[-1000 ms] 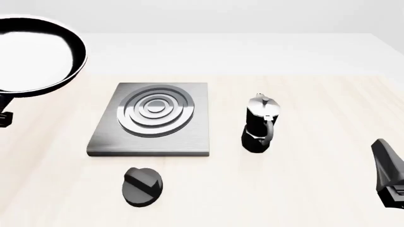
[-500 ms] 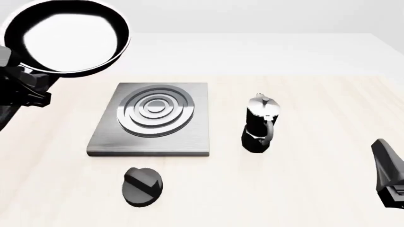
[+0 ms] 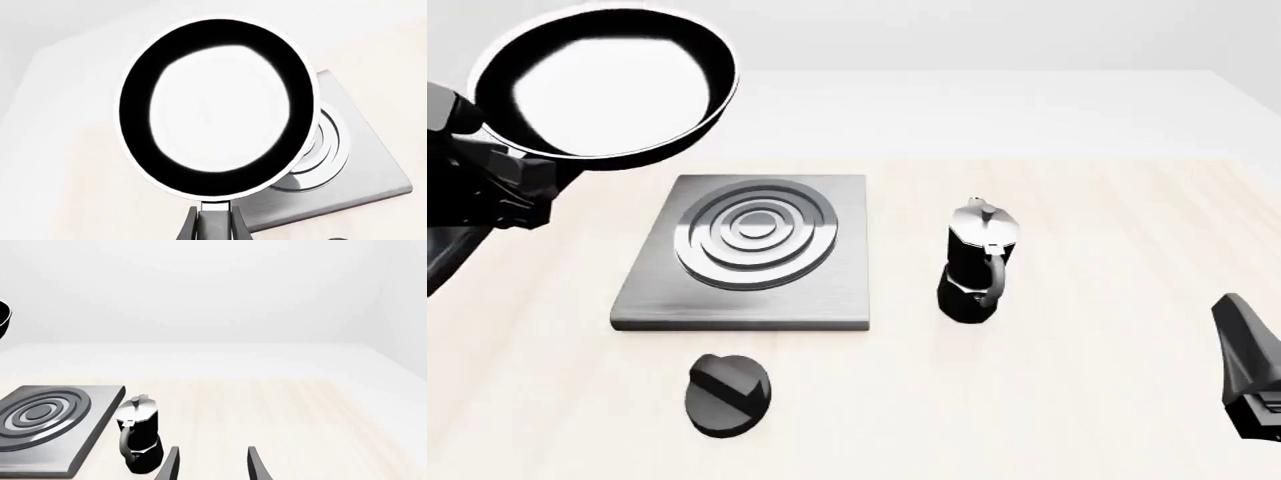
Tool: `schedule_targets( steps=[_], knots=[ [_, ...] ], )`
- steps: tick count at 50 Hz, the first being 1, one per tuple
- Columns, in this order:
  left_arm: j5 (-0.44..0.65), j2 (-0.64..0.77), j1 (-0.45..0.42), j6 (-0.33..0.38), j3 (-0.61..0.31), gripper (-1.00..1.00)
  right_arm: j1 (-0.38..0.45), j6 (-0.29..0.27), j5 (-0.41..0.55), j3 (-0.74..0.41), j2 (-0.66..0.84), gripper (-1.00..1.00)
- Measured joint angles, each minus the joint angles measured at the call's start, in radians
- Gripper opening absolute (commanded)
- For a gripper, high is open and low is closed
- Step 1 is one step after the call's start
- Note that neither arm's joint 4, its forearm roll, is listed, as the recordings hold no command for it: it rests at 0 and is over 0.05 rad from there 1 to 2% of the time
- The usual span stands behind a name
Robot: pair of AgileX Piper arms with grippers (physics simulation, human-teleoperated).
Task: Turn on the stove and put the frying pan on it.
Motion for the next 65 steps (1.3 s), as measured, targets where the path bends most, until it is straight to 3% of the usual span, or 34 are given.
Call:
schedule_targets(
  steps=[35,65],
  knots=[
    [0.154,0.0,-0.114,-0.081,-0.054,-1.0,0.0,0.0,0.0,0.0,0.0,1.0],
    [0.139,0.086,-0.177,-0.109,-0.063,-1.0,0.0,0.0,0.0,0.0,0.0,1.0]
  ],
)
